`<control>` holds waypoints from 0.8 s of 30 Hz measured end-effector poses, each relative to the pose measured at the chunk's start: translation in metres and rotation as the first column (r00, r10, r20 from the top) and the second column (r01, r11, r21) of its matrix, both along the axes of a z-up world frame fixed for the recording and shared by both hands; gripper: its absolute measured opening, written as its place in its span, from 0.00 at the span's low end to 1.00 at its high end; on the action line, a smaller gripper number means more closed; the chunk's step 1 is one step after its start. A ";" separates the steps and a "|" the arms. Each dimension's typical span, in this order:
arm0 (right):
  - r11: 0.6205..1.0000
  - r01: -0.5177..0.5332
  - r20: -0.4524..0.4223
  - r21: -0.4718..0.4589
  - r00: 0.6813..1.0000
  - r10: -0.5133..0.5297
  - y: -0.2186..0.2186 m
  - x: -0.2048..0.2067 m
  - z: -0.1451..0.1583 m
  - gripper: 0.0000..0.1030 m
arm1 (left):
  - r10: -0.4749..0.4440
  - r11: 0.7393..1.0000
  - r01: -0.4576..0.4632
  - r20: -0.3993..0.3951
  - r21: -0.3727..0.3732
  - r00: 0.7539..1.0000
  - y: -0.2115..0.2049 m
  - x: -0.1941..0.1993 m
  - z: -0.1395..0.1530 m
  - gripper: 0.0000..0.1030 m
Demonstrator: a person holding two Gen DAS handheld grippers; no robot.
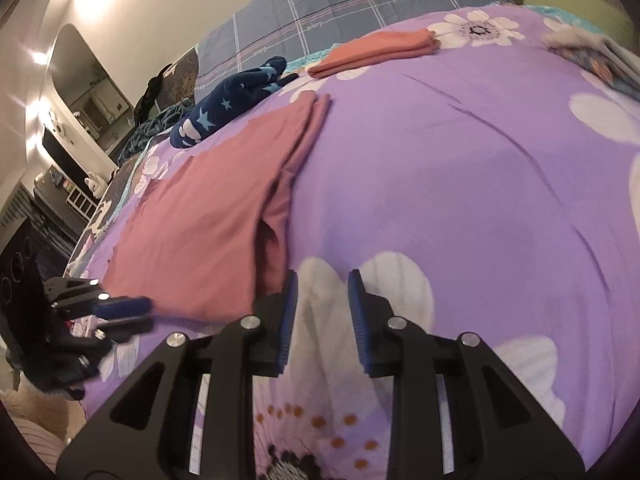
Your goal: Fold small clothes
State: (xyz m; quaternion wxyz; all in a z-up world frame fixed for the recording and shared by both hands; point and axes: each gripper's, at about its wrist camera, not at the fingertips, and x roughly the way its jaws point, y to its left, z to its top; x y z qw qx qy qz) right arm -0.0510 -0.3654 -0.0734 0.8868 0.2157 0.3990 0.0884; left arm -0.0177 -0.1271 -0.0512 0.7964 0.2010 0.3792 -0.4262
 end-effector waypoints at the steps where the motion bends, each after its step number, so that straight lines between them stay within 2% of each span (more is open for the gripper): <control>1: 1.000 0.004 0.002 0.014 1.000 -0.004 -0.004 -0.003 -0.002 0.26 | -0.004 1.000 0.004 0.021 -0.006 1.000 -0.013 -0.001 -0.001 0.35; 3: 0.998 0.013 0.007 0.067 1.000 -0.014 -0.014 -0.008 -0.007 0.26 | 0.004 1.000 -0.004 0.044 0.004 0.999 -0.032 0.000 -0.005 0.39; 6: 0.989 0.026 0.013 0.145 1.000 -0.028 -0.024 -0.009 -0.013 0.24 | 0.009 1.000 -0.009 0.013 0.012 1.000 -0.047 0.008 -0.013 0.39; 9: 0.989 0.026 0.025 0.145 0.999 -0.030 -0.024 -0.009 -0.014 0.24 | 0.006 0.999 -0.006 0.002 0.038 1.000 -0.055 0.005 -0.020 0.39; 11: 0.989 0.023 0.030 0.144 0.999 -0.028 -0.023 -0.009 -0.014 0.25 | 0.000 0.999 0.000 0.004 0.052 1.000 -0.063 0.003 -0.024 0.45; 16: 0.985 0.022 0.026 0.173 0.999 -0.027 -0.027 -0.010 -0.015 0.25 | -0.012 0.997 0.007 0.059 0.072 0.998 -0.075 0.006 -0.030 0.48; 17: 0.985 0.022 0.014 0.171 1.000 -0.025 -0.027 -0.009 -0.014 0.25 | -0.009 0.998 0.005 0.057 0.067 0.998 -0.075 0.007 -0.030 0.43; 18: 0.985 0.019 0.001 0.170 1.000 -0.020 -0.026 -0.006 -0.012 0.25 | 0.000 0.998 -0.003 0.051 0.058 0.999 -0.073 0.010 -0.029 0.34; 19: 0.985 0.010 -0.020 0.173 1.000 -0.007 -0.026 -0.001 -0.009 0.26 | 0.013 0.999 -0.015 0.048 0.048 0.999 -0.070 0.013 -0.028 0.13; 20: 0.983 -0.004 -0.050 0.184 0.999 0.014 -0.028 0.008 -0.005 0.26 | 0.017 0.999 -0.018 0.031 0.032 0.999 -0.067 0.016 -0.027 0.05; 24: 0.979 -0.011 -0.083 0.205 0.996 0.028 -0.037 0.055 0.018 0.28 | 0.035 0.998 -0.038 -0.040 -0.055 0.999 -0.050 0.020 -0.024 0.03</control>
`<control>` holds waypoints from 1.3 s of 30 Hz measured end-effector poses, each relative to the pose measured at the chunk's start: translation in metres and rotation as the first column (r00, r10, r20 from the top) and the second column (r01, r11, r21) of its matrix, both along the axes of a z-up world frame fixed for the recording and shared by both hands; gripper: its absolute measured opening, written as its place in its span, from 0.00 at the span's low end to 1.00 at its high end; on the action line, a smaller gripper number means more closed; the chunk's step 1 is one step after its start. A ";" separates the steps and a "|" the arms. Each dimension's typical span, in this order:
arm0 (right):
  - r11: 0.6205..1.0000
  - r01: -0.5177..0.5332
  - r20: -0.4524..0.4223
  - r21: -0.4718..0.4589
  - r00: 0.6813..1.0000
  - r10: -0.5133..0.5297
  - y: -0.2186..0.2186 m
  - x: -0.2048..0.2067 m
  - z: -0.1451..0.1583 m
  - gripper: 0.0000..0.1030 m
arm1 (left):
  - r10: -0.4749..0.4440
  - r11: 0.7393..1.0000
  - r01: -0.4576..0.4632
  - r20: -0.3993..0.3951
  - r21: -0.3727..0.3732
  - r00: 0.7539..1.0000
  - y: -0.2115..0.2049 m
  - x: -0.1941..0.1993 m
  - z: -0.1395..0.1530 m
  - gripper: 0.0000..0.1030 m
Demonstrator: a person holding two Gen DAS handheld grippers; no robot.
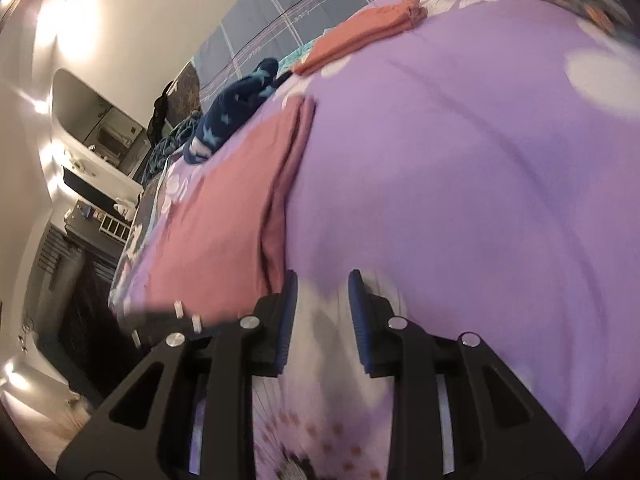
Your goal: Fold small clothes
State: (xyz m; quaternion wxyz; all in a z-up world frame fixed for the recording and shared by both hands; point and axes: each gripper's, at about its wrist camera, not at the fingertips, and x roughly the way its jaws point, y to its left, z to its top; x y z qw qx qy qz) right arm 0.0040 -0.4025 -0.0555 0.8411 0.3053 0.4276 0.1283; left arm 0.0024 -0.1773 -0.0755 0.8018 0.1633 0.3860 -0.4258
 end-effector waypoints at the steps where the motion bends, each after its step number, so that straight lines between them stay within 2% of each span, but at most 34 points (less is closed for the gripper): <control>1: 1.000 -0.022 0.013 -0.006 1.000 0.022 0.001 0.017 0.006 0.31 | -0.002 1.000 0.002 -0.003 -0.004 1.000 0.001 -0.002 -0.001 0.03; 4: 0.998 -0.056 0.009 -0.022 0.998 0.056 0.006 0.066 0.010 0.40 | -0.007 1.000 0.007 0.003 0.003 1.000 0.000 -0.008 -0.003 0.03; 6: 0.997 -0.076 -0.019 -0.005 0.997 0.076 0.010 0.105 0.004 0.42 | -0.008 1.000 0.008 -0.001 0.007 1.000 -0.001 -0.008 -0.004 0.03; 9: 0.996 -0.085 -0.052 -0.026 0.995 0.084 0.017 0.144 -0.008 0.55 | -0.008 1.000 0.008 -0.019 0.004 1.000 -0.001 -0.005 -0.007 0.03; 11: 0.997 -0.073 -0.043 -0.011 0.996 0.073 0.020 0.161 -0.013 0.64 | -0.010 1.000 0.010 -0.022 0.006 1.000 -0.002 -0.004 -0.008 0.03; 13: 0.998 -0.059 -0.018 -0.007 0.998 0.059 0.022 0.174 -0.013 0.65 | -0.014 1.000 0.014 -0.022 0.008 1.000 -0.003 -0.004 -0.009 0.03; 15: 0.997 -0.055 -0.016 -0.055 0.998 0.054 0.027 0.181 -0.012 0.41 | -0.019 1.000 0.019 -0.030 0.003 0.999 -0.003 -0.002 -0.009 0.03; 16: 0.995 -0.068 -0.023 -0.074 0.998 0.066 0.030 0.185 -0.010 0.04 | -0.024 1.000 0.024 -0.036 -0.005 0.999 -0.002 -0.001 -0.008 0.03; 17: 0.995 -0.067 -0.019 -0.074 0.998 0.065 0.030 0.187 -0.006 0.03 | -0.030 0.999 0.030 -0.039 -0.015 0.999 -0.002 0.003 -0.008 0.03; 19: 0.997 -0.054 0.076 -0.048 0.995 0.057 0.028 0.180 0.015 0.03 | -0.054 0.998 0.052 -0.042 -0.045 0.998 0.000 0.003 -0.007 0.03; 21: 0.997 -0.057 0.121 -0.047 0.991 0.062 0.026 0.178 0.024 0.03 | -0.057 0.997 0.055 -0.050 -0.048 0.997 -0.001 0.004 -0.009 0.03; 23: 0.991 -0.044 0.101 -0.127 0.993 0.057 0.028 0.186 0.019 0.02 | -0.063 0.997 0.061 -0.054 -0.037 0.997 -0.004 0.006 -0.011 0.03; 25: 0.982 -0.041 0.027 -0.182 0.999 0.047 0.028 0.197 -0.007 0.02 | -0.069 0.997 0.068 -0.047 -0.024 0.997 -0.006 0.005 -0.013 0.03; 27: 0.989 -0.039 0.019 -0.140 0.999 0.042 0.024 0.200 -0.024 0.03 | -0.071 0.997 0.070 -0.046 -0.019 0.996 -0.007 0.006 -0.014 0.03; 30: 0.997 -0.017 0.050 -0.081 0.999 0.022 0.015 0.197 -0.017 0.03 | -0.072 0.997 0.071 -0.056 -0.023 0.996 -0.007 0.010 -0.016 0.03; 33: 0.993 0.017 0.080 -0.120 0.997 -0.007 0.008 0.186 0.001 0.07 | -0.074 0.997 0.073 -0.058 -0.027 0.996 -0.007 0.012 -0.016 0.03; 34: 0.995 -0.006 0.081 -0.099 0.997 0.014 0.006 0.180 0.005 0.09 | -0.075 0.997 0.073 -0.056 -0.028 0.996 -0.007 0.012 -0.017 0.03; 36: 0.996 -0.056 0.063 -0.073 0.996 0.060 0.007 0.168 0.008 0.28 | -0.076 0.997 0.075 -0.050 -0.029 0.996 -0.008 0.010 -0.016 0.03; 37: 0.994 -0.076 0.056 -0.076 0.995 0.081 0.008 0.163 0.008 0.41 | -0.077 0.997 0.076 -0.048 -0.027 0.996 -0.008 0.010 -0.017 0.04; 38: 0.991 -0.105 0.042 -0.087 0.993 0.109 0.012 0.158 0.006 0.49 | -0.077 0.997 0.076 -0.047 -0.027 0.996 -0.009 0.008 -0.016 0.04; 39: 0.984 -0.144 0.015 -0.102 0.989 0.146 0.021 0.155 0.002 0.53 | -0.079 0.997 0.078 -0.046 -0.026 0.996 -0.009 0.008 -0.016 0.04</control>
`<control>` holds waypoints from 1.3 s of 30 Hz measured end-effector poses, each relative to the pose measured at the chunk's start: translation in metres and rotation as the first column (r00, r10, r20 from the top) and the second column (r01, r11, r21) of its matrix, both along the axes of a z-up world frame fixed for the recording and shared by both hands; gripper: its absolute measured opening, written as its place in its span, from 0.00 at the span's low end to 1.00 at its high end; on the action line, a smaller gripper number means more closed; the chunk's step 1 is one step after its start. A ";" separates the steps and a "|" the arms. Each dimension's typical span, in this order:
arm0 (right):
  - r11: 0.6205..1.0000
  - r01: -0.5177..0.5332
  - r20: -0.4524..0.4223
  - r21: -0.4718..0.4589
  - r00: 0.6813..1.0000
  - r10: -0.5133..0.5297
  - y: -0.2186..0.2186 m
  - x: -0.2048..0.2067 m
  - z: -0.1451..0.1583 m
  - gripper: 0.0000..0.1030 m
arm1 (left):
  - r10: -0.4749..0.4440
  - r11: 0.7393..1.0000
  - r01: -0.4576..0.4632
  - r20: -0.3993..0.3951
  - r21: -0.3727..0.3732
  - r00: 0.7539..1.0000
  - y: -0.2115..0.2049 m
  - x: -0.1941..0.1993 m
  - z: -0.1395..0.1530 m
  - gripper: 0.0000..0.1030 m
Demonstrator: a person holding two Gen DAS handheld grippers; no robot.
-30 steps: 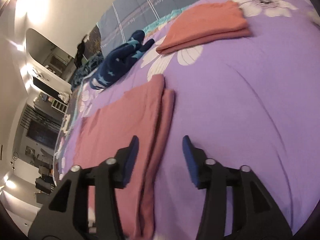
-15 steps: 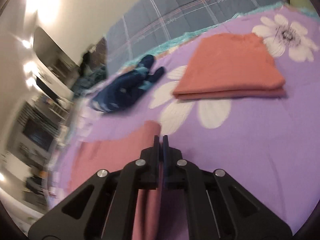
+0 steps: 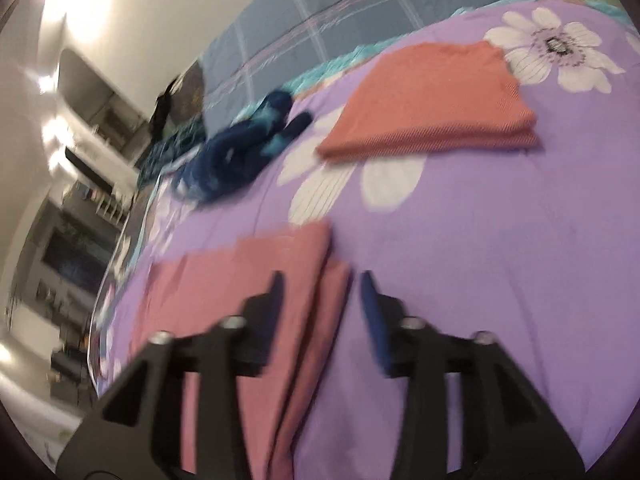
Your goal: Fold small clothes
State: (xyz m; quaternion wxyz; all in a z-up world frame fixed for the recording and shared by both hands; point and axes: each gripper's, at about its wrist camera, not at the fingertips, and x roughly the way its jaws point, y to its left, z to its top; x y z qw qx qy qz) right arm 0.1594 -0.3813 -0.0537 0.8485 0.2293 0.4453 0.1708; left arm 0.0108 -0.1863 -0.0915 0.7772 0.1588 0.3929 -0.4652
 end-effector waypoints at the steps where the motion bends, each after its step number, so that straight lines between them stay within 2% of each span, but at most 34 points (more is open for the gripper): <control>1: 1.000 -0.024 -0.015 -0.018 1.000 0.024 0.006 -0.002 -0.004 0.56 | -0.004 1.000 0.004 0.003 0.001 1.000 -0.002 -0.001 0.001 0.05; 2: 0.998 -0.032 -0.014 -0.057 0.999 0.031 0.013 -0.003 -0.006 0.56 | -0.009 1.000 0.009 0.007 0.001 1.000 -0.004 -0.001 0.002 0.06; 3: 0.992 -0.021 0.005 -0.127 1.000 0.022 0.021 -0.002 -0.007 0.52 | -0.016 1.000 0.016 0.017 0.004 1.000 -0.006 -0.002 0.003 0.06; 4: 0.986 -0.014 0.017 -0.167 1.000 0.017 0.028 -0.002 -0.007 0.20 | -0.021 1.000 0.021 0.024 0.006 0.999 -0.008 -0.002 0.004 0.06; 5: 0.983 -0.019 0.004 -0.181 1.000 0.020 0.031 0.002 -0.008 0.05 | -0.029 1.000 0.029 0.038 0.010 0.999 -0.010 -0.002 0.005 0.06; 7: 0.989 0.017 0.006 -0.147 1.000 -0.016 0.029 0.008 -0.010 0.05 | -0.060 0.998 0.060 0.062 0.006 0.996 -0.011 -0.009 0.008 0.06; 8: 0.987 0.017 0.015 -0.157 1.000 -0.015 0.030 0.010 -0.013 0.05 | -0.089 0.996 0.089 0.061 0.001 0.994 -0.013 -0.012 0.008 0.00; 9: 0.980 0.011 0.029 -0.197 1.000 -0.005 0.034 0.013 -0.018 0.05 | -0.141 0.990 0.141 0.049 0.002 0.989 -0.015 -0.018 0.006 0.00; 11: 0.981 0.023 0.047 -0.194 0.999 -0.014 0.033 0.009 -0.024 0.05 | -0.178 0.983 0.172 0.110 0.059 0.978 -0.024 -0.032 0.002 0.00; 14: 0.985 0.060 0.055 -0.161 0.997 -0.052 0.023 -0.003 -0.015 0.15 | -0.200 0.978 0.185 0.179 0.095 0.963 -0.028 -0.045 0.003 0.00; 17: 0.976 0.090 0.074 -0.200 0.994 -0.076 0.020 -0.026 0.000 0.20 | -0.192 0.980 0.180 0.178 0.080 0.965 -0.025 -0.042 0.006 0.00; 20: 0.984 0.037 0.096 -0.171 0.995 -0.021 0.020 -0.064 0.010 0.21 | -0.169 0.986 0.164 0.180 0.042 0.969 -0.015 -0.043 0.013 0.02; 21: 0.987 0.023 0.096 -0.160 0.995 -0.008 0.021 -0.073 0.010 0.21 | -0.156 0.988 0.155 0.181 0.017 0.971 -0.008 -0.042 0.018 0.03; 23: 0.991 -0.020 0.095 -0.130 0.995 0.033 0.026 -0.103 0.008 0.21 | -0.100 0.992 0.112 0.174 -0.061 0.980 0.016 -0.037 0.034 0.15; 24: 0.993 -0.040 0.095 -0.111 0.994 0.050 0.028 -0.114 0.007 0.21 | -0.076 0.993 0.091 0.175 -0.077 0.982 0.025 -0.035 0.037 0.23; 25: 0.994 -0.068 0.091 -0.082 0.993 0.075 0.032 -0.128 0.002 0.22 | -0.029 0.994 0.047 0.176 -0.098 0.984 0.042 -0.034 0.042 0.27; 26: 0.994 -0.085 0.085 -0.072 0.992 0.091 0.036 -0.136 -0.002 0.30 | 0.009 0.994 0.011 0.173 -0.111 0.985 0.057 -0.031 0.045 0.28; 27: 0.990 -0.116 0.065 -0.081 0.990 0.121 0.042 -0.146 -0.010 0.36 | 0.051 0.992 -0.031 0.165 -0.123 0.985 0.072 -0.026 0.046 0.30; 28: 0.981 -0.144 0.045 -0.129 0.988 0.151 0.051 -0.155 -0.019 0.42 | 0.113 0.986 -0.093 0.150 -0.137 0.982 0.093 -0.021 0.047 0.31; 30: 0.963 -0.142 0.072 -0.228 0.984 0.162 0.063 -0.170 -0.021 0.42 | 0.228 0.967 -0.210 0.117 -0.147 0.967 0.131 -0.012 0.045 0.31; 32: 0.959 -0.113 0.067 -0.262 0.989 0.134 0.067 -0.175 -0.009 0.41 | 0.359 0.927 -0.345 0.082 -0.149 0.930 0.173 -0.004 0.043 0.31; 34: 0.954 -0.057 0.101 -0.294 0.991 0.091 0.071 -0.179 0.010 0.42 | 0.493 0.864 -0.479 0.066 -0.157 0.868 0.224 0.003 0.046 0.31; 37: 0.930 -0.054 0.200 -0.363 0.971 0.134 0.102 -0.186 0.047 0.46 | 0.683 0.724 -0.659 0.077 -0.203 0.726 0.308 0.004 0.056 0.33; 39: 0.895 -0.111 0.263 -0.431 0.934 0.242 0.144 -0.195 0.066 0.52 | 0.767 0.634 -0.739 0.060 -0.230 0.639 0.351 0.000 0.059 0.33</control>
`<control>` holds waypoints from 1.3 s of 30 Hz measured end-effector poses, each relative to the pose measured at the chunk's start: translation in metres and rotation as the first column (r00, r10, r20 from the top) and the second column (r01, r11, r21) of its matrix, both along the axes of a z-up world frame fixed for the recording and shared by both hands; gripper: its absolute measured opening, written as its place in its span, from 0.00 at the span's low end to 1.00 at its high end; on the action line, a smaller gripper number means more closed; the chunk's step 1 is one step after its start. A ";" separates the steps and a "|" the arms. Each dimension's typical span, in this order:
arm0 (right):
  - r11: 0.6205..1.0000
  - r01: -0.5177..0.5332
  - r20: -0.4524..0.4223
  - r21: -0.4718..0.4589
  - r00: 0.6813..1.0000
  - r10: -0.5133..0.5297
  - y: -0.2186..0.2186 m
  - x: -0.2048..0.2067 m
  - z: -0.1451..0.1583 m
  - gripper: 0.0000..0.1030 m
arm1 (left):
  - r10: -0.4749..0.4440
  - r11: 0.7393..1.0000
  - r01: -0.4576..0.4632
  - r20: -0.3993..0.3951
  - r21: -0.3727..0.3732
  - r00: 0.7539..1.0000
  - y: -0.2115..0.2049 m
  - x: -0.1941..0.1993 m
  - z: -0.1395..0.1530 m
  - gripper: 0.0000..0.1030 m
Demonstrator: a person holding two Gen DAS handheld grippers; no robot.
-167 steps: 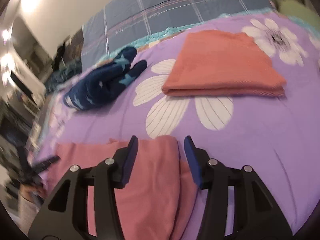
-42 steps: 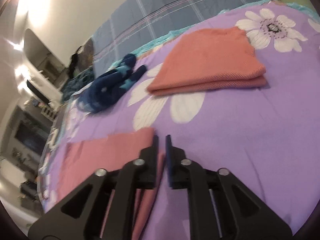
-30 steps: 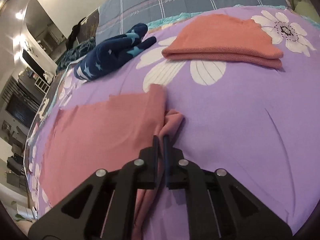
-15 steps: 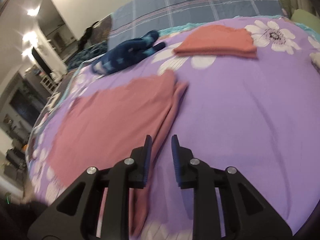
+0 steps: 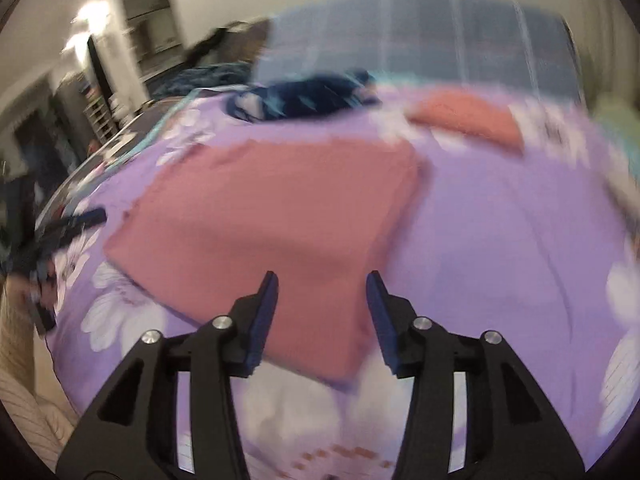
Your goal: Fold small clothes
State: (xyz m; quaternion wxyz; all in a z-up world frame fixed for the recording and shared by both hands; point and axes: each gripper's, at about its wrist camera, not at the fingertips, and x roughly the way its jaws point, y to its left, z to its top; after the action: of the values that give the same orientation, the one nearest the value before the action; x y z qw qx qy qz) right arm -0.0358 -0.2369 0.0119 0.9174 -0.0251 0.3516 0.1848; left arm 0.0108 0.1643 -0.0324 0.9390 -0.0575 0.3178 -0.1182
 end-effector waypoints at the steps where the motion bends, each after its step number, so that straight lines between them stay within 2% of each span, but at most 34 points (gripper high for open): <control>1: 0.998 -0.054 0.022 -0.020 0.998 0.055 0.022 -0.003 0.005 0.55 | 0.065 0.998 -0.065 -0.003 -0.013 0.998 0.023 0.000 0.000 0.33; 4: 0.966 -0.246 0.030 -0.078 0.968 0.249 0.107 -0.011 0.002 0.57 | 0.173 0.984 -0.173 0.003 -0.037 0.985 0.065 -0.009 -0.003 0.33; 6: 0.919 -0.356 0.035 -0.172 0.930 0.367 0.174 -0.019 -0.013 0.58 | 0.197 0.979 -0.196 0.003 -0.059 0.980 0.076 -0.017 -0.008 0.34; 9: 0.840 -0.448 0.051 -0.305 0.873 0.484 0.241 -0.030 -0.035 0.56 | 0.200 0.976 -0.201 -0.020 -0.081 0.980 0.086 -0.028 -0.019 0.36; 10: 0.822 -0.465 0.050 -0.330 0.861 0.507 0.260 -0.030 -0.041 0.56 | 0.198 0.977 -0.200 -0.025 -0.079 0.980 0.087 -0.031 -0.022 0.43; 13: 0.791 -0.458 0.035 -0.404 0.857 0.514 0.298 -0.021 -0.060 0.56 | 0.184 0.979 -0.186 -0.032 -0.086 0.982 0.096 -0.030 -0.028 0.44; 17: 0.761 -0.425 0.013 -0.491 0.869 0.494 0.320 -0.010 -0.081 0.54 | 0.156 0.980 -0.158 -0.030 -0.119 0.987 0.108 -0.026 -0.033 0.44; 21: 0.775 -0.353 0.059 -0.524 0.893 0.446 0.336 -0.002 -0.085 0.54 | 0.110 0.988 -0.114 -0.036 -0.105 0.993 0.108 -0.003 -0.034 0.44; 24: 0.753 -0.315 0.096 -0.577 0.890 0.445 0.352 0.001 -0.092 0.54 | 0.054 0.993 -0.058 -0.037 -0.104 0.998 0.103 0.019 -0.033 0.46; 25: 0.746 -0.316 0.098 -0.586 0.886 0.453 0.355 0.001 -0.093 0.46 | 0.035 0.992 -0.040 -0.045 -0.117 0.998 0.103 0.025 -0.034 0.50; 26: 0.732 -0.337 0.077 -0.592 0.881 0.468 0.360 0.002 -0.096 0.28 | 0.012 0.991 -0.020 -0.059 -0.134 0.998 0.102 0.034 -0.036 0.51; 27: 0.725 -0.356 0.058 -0.589 0.877 0.478 0.363 0.002 -0.097 0.18 | -0.015 0.988 0.003 -0.073 -0.154 0.997 0.101 0.043 -0.038 0.51; 28: 0.719 -0.358 0.054 -0.596 0.875 0.481 0.365 0.002 -0.099 0.10 | -0.050 0.983 0.033 -0.092 -0.181 0.994 0.100 0.054 -0.041 0.51; 29: 0.715 -0.356 0.057 -0.601 0.873 0.483 0.365 0.001 -0.099 0.08 | -0.098 0.974 0.071 -0.113 -0.217 0.989 0.097 0.068 -0.045 0.51; 31: 0.710 -0.365 0.061 -0.602 0.866 0.497 0.365 0.000 -0.098 0.07 | -0.169 0.954 0.127 -0.138 -0.272 0.976 0.093 0.088 -0.052 0.55; 34: 0.730 -0.382 0.056 -0.567 0.866 0.496 0.359 0.004 -0.093 0.06 | -0.286 0.910 0.211 -0.173 -0.358 0.943 0.078 0.127 -0.065 0.58; 37: 0.746 -0.392 0.052 -0.539 0.868 0.493 0.355 0.009 -0.089 0.06 | -0.303 0.894 0.196 -0.221 -0.403 0.927 0.065 0.164 -0.076 0.58; 39: 0.749 -0.393 0.050 -0.533 0.869 0.492 0.354 0.010 -0.088 0.06 | -0.298 0.875 0.176 -0.215 -0.451 0.930 0.064 0.185 -0.077 0.54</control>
State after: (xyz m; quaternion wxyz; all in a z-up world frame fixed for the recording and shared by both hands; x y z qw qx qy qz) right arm -0.0255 0.1168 -0.0764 0.8360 -0.3653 0.2834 0.2955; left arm 0.1960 0.2285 -0.1094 0.8278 -0.2362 0.4178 -0.2906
